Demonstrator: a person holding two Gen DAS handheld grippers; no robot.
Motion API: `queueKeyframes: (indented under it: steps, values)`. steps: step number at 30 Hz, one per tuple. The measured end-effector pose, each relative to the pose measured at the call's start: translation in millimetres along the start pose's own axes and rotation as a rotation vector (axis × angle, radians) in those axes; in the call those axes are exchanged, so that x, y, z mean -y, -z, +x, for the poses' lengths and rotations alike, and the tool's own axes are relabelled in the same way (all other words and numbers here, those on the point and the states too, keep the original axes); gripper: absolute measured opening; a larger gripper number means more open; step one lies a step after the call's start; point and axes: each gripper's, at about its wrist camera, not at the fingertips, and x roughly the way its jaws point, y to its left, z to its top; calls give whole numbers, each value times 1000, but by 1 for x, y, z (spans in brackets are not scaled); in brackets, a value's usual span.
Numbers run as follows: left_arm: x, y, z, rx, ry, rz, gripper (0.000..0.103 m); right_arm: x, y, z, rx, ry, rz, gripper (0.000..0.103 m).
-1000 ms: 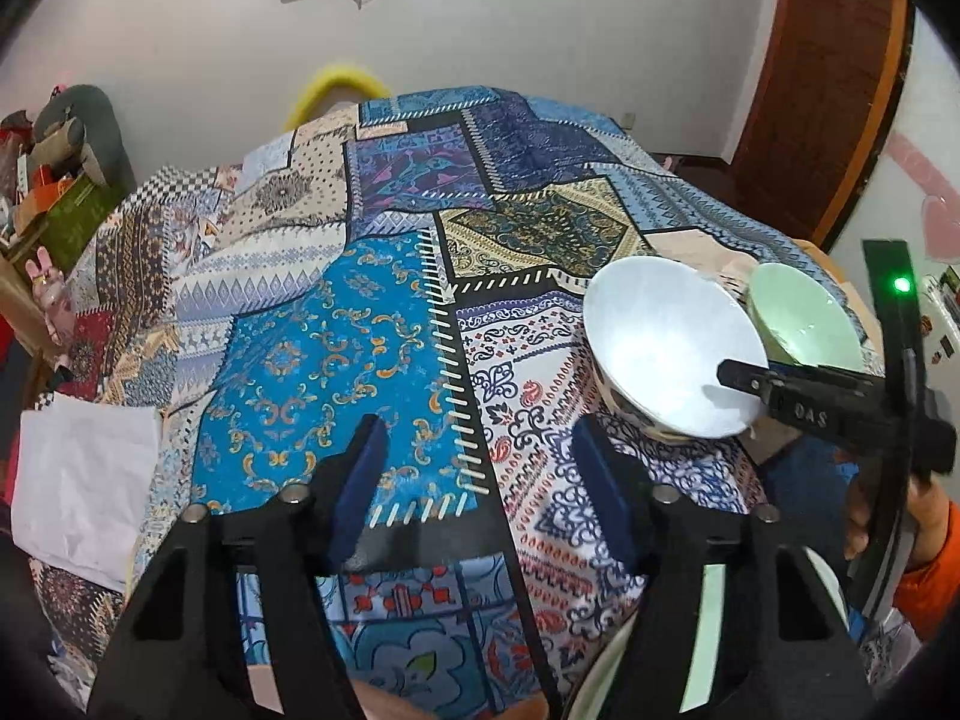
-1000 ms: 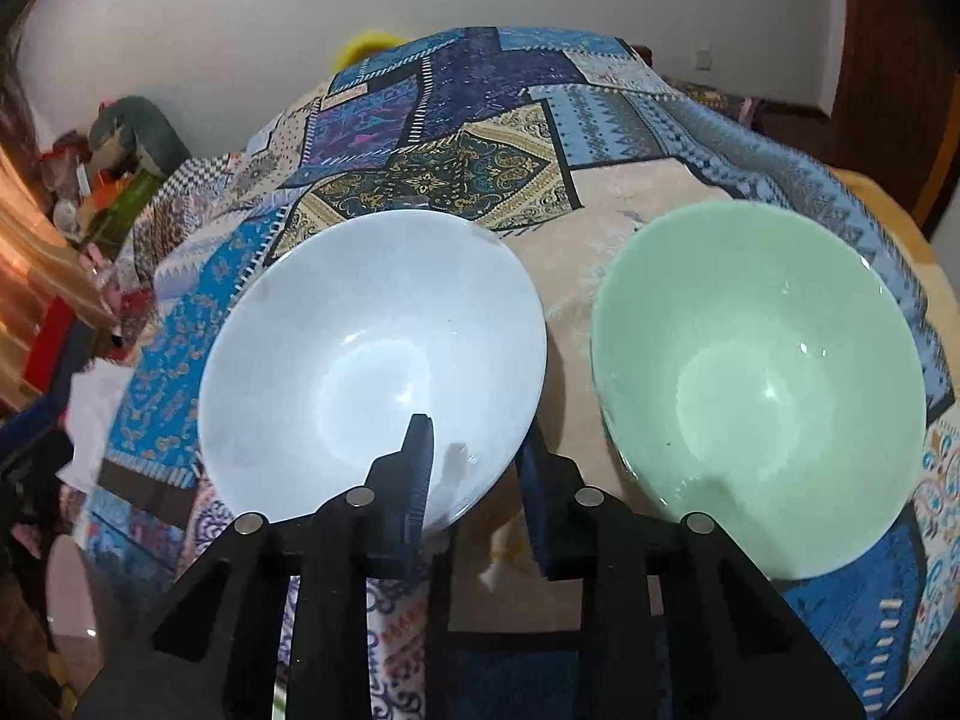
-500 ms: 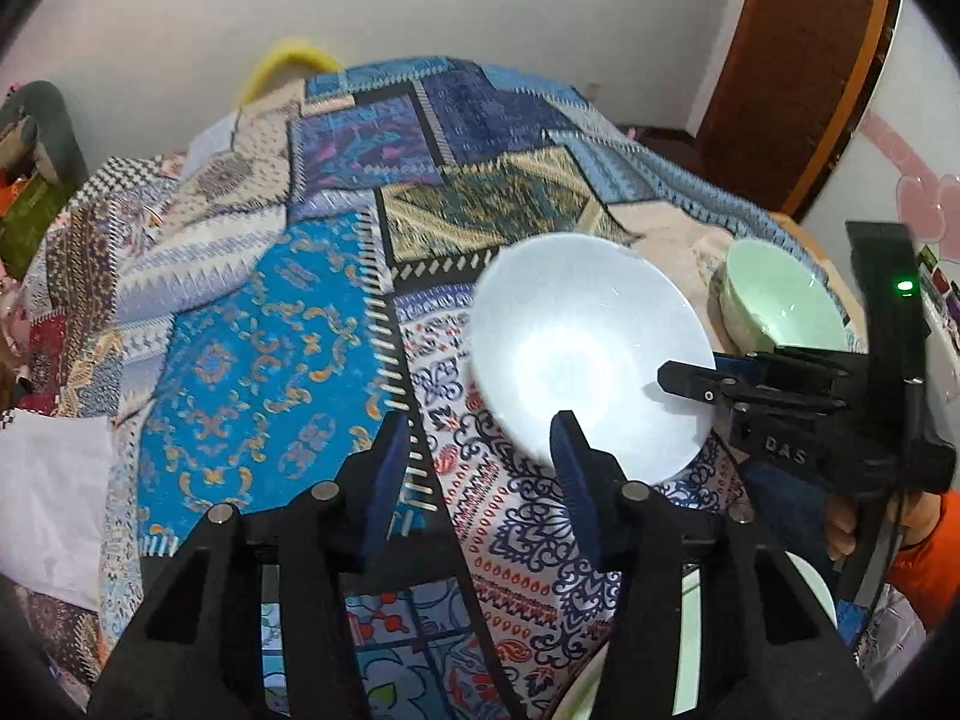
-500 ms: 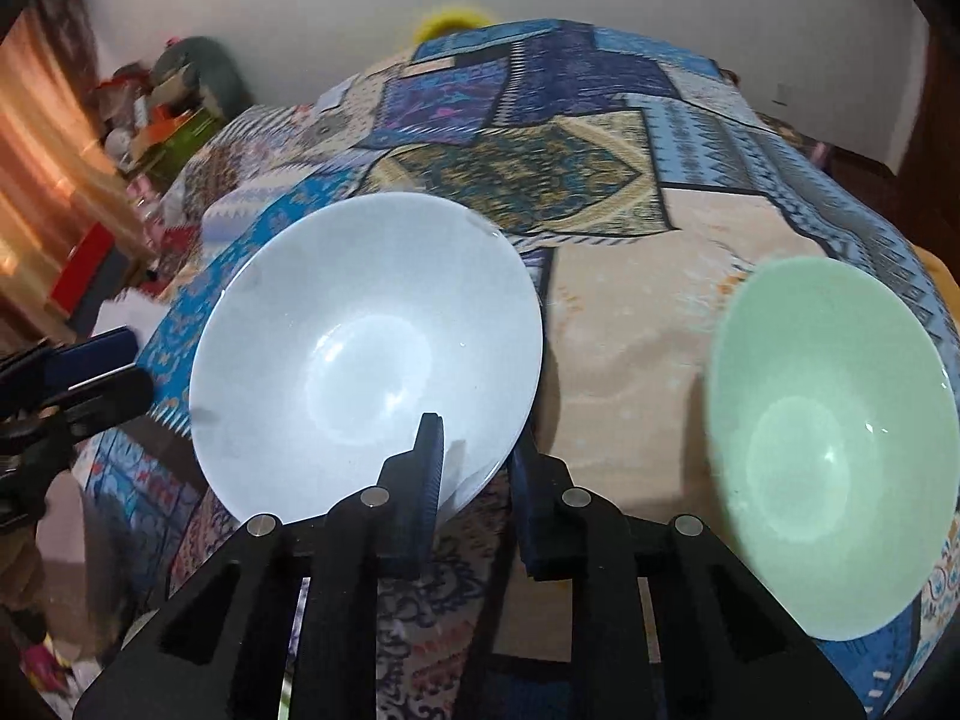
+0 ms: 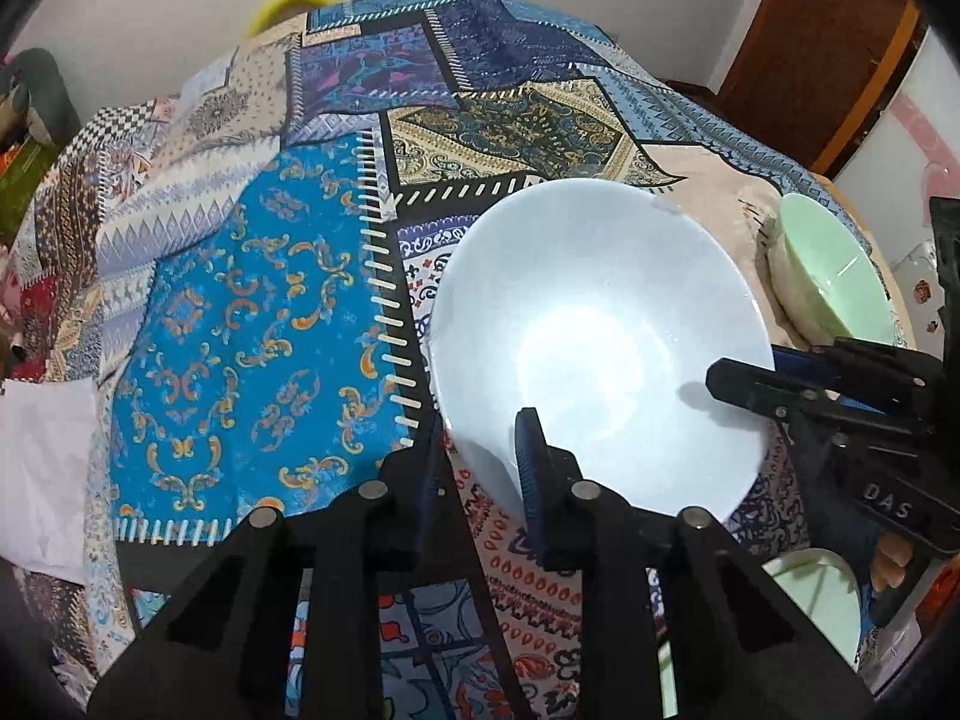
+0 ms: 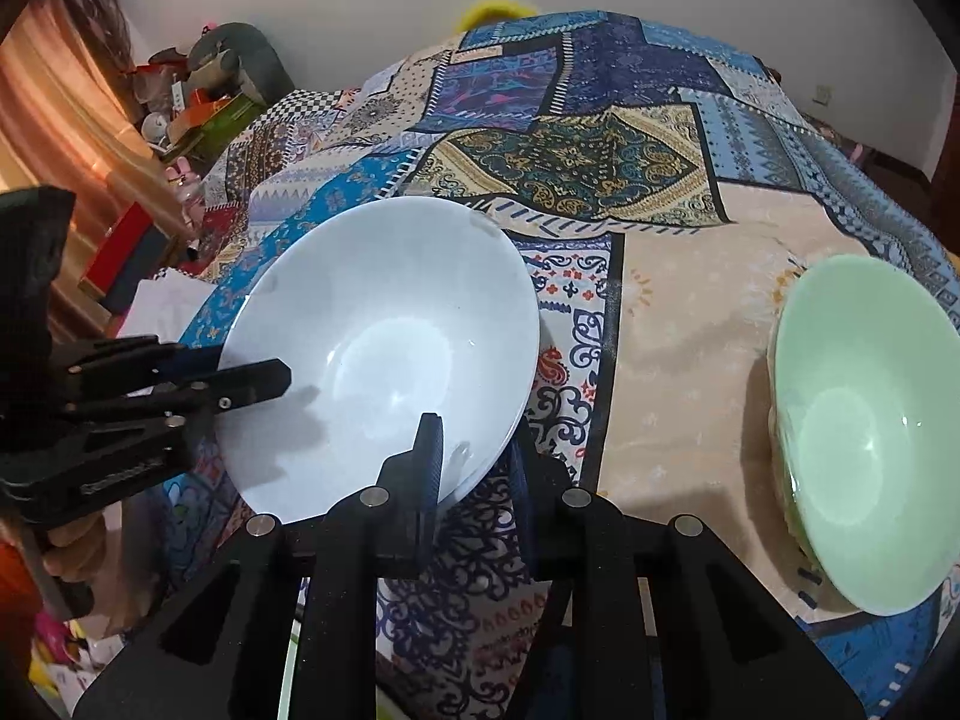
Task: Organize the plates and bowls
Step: 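Lift the white dotted bowl with both grippers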
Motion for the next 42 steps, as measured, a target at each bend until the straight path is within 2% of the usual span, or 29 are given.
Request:
queueKeyframes:
  steps: [5, 7, 11, 14, 21, 31, 42]
  values:
    - [2, -3, 3, 18, -19, 17, 24, -3, -4, 2, -9, 28, 2, 21]
    - [2, -3, 6, 12, -21, 14, 24, -1, -5, 5, -14, 42, 14, 25]
    - [2, -5, 12, -2, -7, 18, 20, 5, -7, 12, -23, 1, 59, 26]
    - [5, -4, 12, 14, -13, 32, 20, 3, -7, 14, -21, -6, 55, 19]
    - [6, 0, 4, 34, -6, 33, 19, -3, -3, 6, -3, 14, 41, 18]
    - [16, 17, -33, 111, -28, 45, 19, -17, 6, -25, 47, 19, 24, 18]
    - [24, 46, -94, 214, -67, 40, 19, -48, 18, -67, 97, -4, 0, 18]
